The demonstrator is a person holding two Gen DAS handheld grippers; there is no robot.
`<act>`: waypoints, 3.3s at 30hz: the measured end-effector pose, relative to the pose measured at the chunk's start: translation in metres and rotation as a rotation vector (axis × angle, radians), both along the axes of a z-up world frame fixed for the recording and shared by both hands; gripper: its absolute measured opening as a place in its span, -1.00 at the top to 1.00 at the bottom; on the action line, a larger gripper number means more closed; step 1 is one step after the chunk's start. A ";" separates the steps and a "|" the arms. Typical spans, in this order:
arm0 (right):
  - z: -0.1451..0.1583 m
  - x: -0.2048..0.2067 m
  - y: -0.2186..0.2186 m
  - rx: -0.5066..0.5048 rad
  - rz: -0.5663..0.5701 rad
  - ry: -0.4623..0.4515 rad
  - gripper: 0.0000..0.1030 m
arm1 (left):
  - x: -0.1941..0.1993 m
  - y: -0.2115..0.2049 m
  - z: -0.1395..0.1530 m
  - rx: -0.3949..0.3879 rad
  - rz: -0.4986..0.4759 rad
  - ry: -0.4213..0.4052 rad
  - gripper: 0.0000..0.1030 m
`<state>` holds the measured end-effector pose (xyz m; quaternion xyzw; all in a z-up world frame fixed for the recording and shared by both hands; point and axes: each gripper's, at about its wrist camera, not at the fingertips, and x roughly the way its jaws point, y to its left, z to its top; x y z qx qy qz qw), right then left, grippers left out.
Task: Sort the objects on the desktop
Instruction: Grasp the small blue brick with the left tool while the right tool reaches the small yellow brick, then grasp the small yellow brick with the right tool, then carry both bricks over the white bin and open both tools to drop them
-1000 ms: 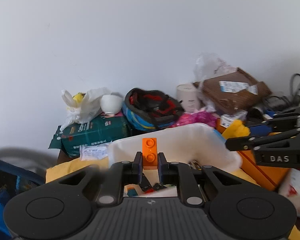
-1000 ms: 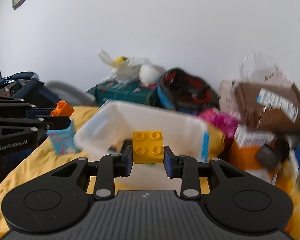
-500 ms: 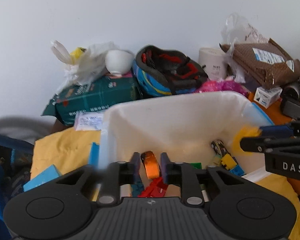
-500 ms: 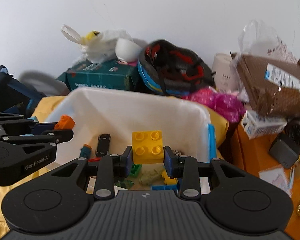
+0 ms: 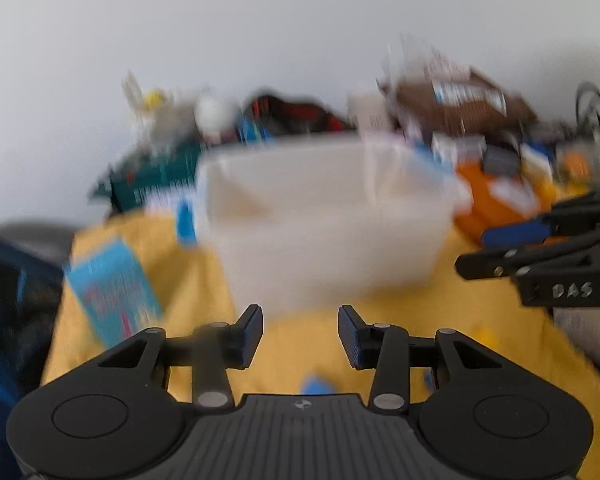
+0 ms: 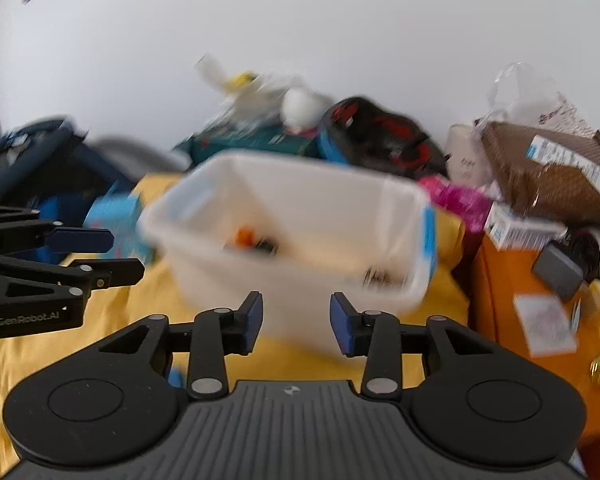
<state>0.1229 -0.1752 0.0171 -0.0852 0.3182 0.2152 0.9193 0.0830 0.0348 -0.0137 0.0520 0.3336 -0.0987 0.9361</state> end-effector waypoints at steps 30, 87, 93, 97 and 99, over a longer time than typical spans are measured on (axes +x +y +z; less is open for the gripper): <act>-0.093 -0.063 -0.021 0.011 -0.103 0.252 0.24 | 0.055 -0.008 -0.083 -0.183 0.130 0.298 0.60; -0.034 -0.034 0.010 0.005 0.013 0.075 0.66 | -0.004 -0.010 0.035 0.047 -0.031 -0.081 0.67; 0.008 0.008 0.015 0.029 0.007 -0.020 0.66 | 0.042 -0.008 0.070 0.038 -0.005 -0.136 0.67; 0.024 0.041 0.017 0.011 -0.022 -0.057 0.66 | 0.082 -0.007 0.077 0.030 0.014 -0.124 0.67; 0.026 0.058 0.018 0.012 -0.045 -0.052 0.66 | 0.101 -0.008 0.071 0.030 0.020 -0.095 0.67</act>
